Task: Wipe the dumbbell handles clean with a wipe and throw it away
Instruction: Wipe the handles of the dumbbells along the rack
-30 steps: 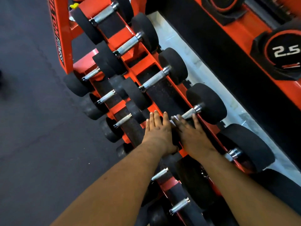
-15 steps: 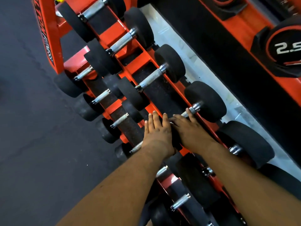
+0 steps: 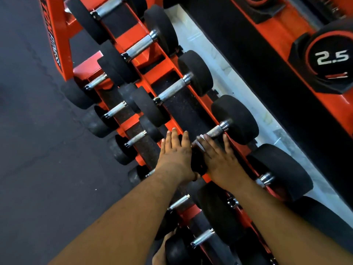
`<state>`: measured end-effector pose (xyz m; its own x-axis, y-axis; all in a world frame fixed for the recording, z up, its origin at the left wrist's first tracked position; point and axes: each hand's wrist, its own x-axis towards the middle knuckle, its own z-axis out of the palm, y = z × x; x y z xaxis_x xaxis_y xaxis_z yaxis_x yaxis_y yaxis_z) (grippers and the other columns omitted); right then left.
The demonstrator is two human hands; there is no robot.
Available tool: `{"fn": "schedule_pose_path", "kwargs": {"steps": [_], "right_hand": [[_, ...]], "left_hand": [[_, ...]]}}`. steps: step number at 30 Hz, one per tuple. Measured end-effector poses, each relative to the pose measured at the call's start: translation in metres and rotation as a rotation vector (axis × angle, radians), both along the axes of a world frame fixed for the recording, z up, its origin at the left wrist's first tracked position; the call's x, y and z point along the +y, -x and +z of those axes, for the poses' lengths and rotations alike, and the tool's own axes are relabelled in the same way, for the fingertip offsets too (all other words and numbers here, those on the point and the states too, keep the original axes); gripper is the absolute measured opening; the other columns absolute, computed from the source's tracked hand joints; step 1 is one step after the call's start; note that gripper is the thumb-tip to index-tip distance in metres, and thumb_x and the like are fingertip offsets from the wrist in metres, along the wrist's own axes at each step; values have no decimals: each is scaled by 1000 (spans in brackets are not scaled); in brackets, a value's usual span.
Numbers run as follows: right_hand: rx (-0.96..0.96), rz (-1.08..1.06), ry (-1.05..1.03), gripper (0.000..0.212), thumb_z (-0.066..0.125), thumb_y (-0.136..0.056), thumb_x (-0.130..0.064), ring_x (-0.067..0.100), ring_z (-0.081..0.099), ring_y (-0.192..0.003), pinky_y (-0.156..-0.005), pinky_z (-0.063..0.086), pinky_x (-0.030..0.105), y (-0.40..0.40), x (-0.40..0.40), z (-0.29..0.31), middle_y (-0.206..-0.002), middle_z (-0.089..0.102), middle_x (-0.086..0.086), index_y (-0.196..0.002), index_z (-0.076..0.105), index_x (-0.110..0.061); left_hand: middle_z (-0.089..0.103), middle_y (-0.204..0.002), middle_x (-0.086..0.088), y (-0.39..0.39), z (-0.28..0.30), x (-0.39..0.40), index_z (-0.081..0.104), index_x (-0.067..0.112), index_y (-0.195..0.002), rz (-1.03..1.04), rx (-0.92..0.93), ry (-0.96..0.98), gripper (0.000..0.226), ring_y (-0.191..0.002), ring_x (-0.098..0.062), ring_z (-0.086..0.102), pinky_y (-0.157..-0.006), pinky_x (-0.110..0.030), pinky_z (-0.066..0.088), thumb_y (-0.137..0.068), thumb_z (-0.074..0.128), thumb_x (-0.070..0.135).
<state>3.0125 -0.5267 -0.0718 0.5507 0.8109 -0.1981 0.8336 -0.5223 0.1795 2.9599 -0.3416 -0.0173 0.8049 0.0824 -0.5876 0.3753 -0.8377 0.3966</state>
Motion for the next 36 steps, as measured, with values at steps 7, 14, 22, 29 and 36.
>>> {"fn": "schedule_pose_path", "kwargs": {"steps": [7, 14, 22, 29, 36], "right_hand": [[13, 34, 32, 55, 52, -93, -37, 30, 42, -140, -119, 19, 63, -29, 21, -6, -141, 53, 9, -142, 53, -15], [-186, -89, 74, 65, 45, -97, -20, 37, 21, -151, -125, 9, 53, -35, 1, 7, -160, 29, 20, -157, 25, -7], [-14, 52, -10, 46, 39, -94, -13, 30, 47, -137, -122, 25, 49, -29, 31, 3, -137, 59, 10, -136, 58, -13], [176, -17, -236, 49, 37, -90, -12, 25, 55, -133, -115, 35, 43, 7, -7, 5, -140, 60, 9, -130, 66, -11], [1054, -1757, -1365, 29, 48, -102, -2, 22, 65, -99, -86, 54, 35, -4, 20, 13, -120, 69, 13, -121, 66, -15]], "left_hand": [[-21, -166, -18, 1, 0, 1, -9, 16, -161, 14, -24, 1, 138, -154, -32, -22, -125, -46, -9, -68, 88, 50], [-24, -166, -17, 2, 0, 1, -13, 17, -161, 2, -26, -13, 139, -154, -31, -23, -123, -44, -11, -72, 87, 51], [-22, -167, -16, 1, 1, 1, -11, 18, -161, 11, -26, 2, 140, -154, -31, -22, -126, -45, -8, -69, 88, 52], [-24, -166, -16, 2, 4, 3, -13, 18, -161, 12, -30, 21, 138, -153, -30, -25, -123, -43, -13, -71, 87, 51], [-25, -166, -16, 1, 2, 3, -14, 17, -161, -2, -33, 15, 137, -153, -30, -25, -122, -43, -13, -72, 86, 51]]}}
